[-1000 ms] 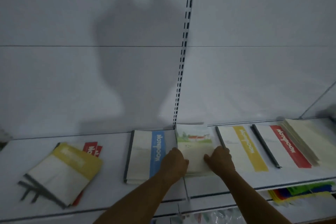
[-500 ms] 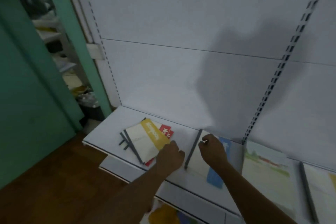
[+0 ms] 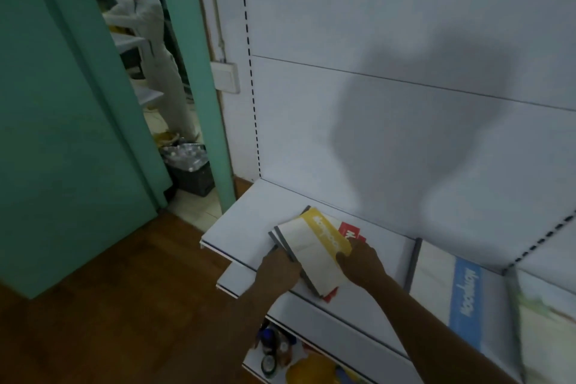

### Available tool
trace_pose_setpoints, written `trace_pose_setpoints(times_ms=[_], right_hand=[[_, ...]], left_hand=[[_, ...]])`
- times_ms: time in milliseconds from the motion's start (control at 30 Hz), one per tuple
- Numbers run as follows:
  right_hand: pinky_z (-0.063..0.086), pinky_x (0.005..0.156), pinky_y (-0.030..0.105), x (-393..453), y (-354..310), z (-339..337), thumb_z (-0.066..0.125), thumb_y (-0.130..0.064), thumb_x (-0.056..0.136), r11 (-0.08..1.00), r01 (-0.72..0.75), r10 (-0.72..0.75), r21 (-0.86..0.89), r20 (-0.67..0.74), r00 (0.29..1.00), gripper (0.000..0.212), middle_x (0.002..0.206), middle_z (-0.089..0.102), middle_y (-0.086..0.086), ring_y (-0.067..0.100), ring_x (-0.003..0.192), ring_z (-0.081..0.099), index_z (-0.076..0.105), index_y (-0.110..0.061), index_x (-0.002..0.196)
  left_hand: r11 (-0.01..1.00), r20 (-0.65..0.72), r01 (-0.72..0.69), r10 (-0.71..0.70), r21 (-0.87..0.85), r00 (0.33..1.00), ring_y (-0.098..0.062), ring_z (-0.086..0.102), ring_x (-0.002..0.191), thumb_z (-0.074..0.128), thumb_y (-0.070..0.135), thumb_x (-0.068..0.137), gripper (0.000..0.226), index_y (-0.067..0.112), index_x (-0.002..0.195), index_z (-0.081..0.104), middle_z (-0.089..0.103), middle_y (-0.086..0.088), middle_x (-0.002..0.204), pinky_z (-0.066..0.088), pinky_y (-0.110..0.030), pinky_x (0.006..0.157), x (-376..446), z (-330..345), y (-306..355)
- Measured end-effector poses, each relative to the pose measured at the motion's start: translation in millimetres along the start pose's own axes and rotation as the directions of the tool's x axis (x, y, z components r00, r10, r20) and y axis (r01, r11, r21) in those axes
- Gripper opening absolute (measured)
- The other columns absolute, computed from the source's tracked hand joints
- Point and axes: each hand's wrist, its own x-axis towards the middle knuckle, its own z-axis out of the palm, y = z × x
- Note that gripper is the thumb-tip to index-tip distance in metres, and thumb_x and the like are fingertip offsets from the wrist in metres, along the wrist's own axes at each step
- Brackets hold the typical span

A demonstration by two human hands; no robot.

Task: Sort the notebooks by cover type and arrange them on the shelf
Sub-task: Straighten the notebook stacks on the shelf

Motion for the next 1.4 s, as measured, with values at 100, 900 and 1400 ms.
trace_pose_setpoints(times_ms=[100,900,1400], right_hand=[[0.051,0.092,0.037,0.3,-0.7,13.7,0.054,-0.035,0.088,0.997,-0.068,0.069,-0.041,0.011,0.998,0.052,0.125,0.056,0.011,0.027,0.108,0.057,0.045,-0.009,0.132],[0.047,0.076,0.034,-77.7,96.2,-97.7,0.048,-0.03,0.093,0.857,-0.18,0.348,0.484,-0.283,0.894,0.03,0.099,0.058,0.007,0.026,0.091,0.058,0.055,-0.007,0.11],[0.049,0.083,0.035,-278.8,257.7,-179.0,0.051,-0.022,0.085,0.583,-0.207,0.784,0.786,-0.476,0.398,0.029,0.11,0.059,0.002,0.022,0.096,0.058,0.047,-0.018,0.114]], left_hand=[[1.0,0.083,0.002,-0.003,0.008,0.997,-0.026,0.064,0.08,0.053,0.032,0.092,0.032,0.011,0.068,0.052,0.065,-0.01,0.083,0.052,-0.033,0.073,8.1,-1.1,-5.3],[0.934,0.098,-0.255,0.287,-0.249,0.953,-0.03,0.054,0.11,0.047,0.01,0.097,0.039,0.006,0.134,0.036,0.053,-0.018,0.129,0.045,-0.037,0.096,-46.3,93.0,129.9],[0.73,0.547,-0.624,0.655,-0.278,0.522,-0.028,0.051,0.12,0.032,0.018,0.103,0.053,0.023,0.153,0.011,0.047,-0.017,0.142,0.038,-0.022,0.086,-200.8,264.8,258.7]])
